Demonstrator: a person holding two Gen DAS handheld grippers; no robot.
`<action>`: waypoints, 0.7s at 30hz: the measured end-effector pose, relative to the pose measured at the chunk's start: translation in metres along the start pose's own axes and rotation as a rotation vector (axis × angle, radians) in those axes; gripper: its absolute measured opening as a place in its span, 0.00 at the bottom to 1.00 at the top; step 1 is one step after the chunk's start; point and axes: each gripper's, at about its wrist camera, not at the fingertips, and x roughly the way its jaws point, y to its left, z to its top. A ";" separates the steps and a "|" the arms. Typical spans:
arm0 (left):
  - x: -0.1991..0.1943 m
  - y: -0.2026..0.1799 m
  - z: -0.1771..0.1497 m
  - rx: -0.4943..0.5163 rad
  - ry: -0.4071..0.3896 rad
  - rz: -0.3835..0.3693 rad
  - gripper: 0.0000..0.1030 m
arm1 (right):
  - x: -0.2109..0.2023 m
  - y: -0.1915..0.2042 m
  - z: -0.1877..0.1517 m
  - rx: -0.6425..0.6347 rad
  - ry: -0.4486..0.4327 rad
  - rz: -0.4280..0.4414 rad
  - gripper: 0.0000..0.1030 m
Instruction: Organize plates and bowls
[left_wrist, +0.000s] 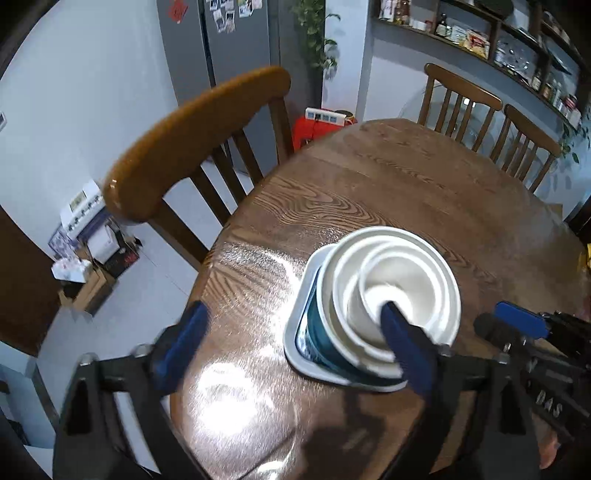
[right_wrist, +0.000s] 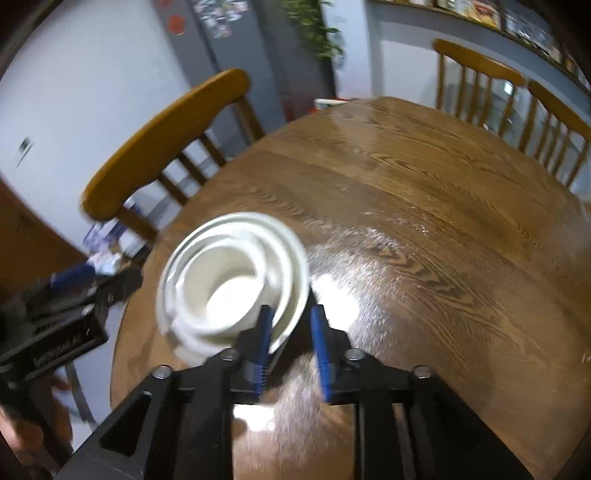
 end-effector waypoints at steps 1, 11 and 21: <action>-0.007 0.000 -0.004 -0.001 -0.013 -0.006 0.99 | -0.003 0.003 -0.003 -0.012 -0.004 0.004 0.41; -0.022 -0.009 -0.025 0.004 0.014 -0.002 0.99 | -0.024 0.015 -0.030 -0.083 -0.001 0.022 0.50; -0.028 -0.011 -0.037 -0.006 0.008 0.000 0.99 | -0.028 0.022 -0.041 -0.117 0.001 0.031 0.50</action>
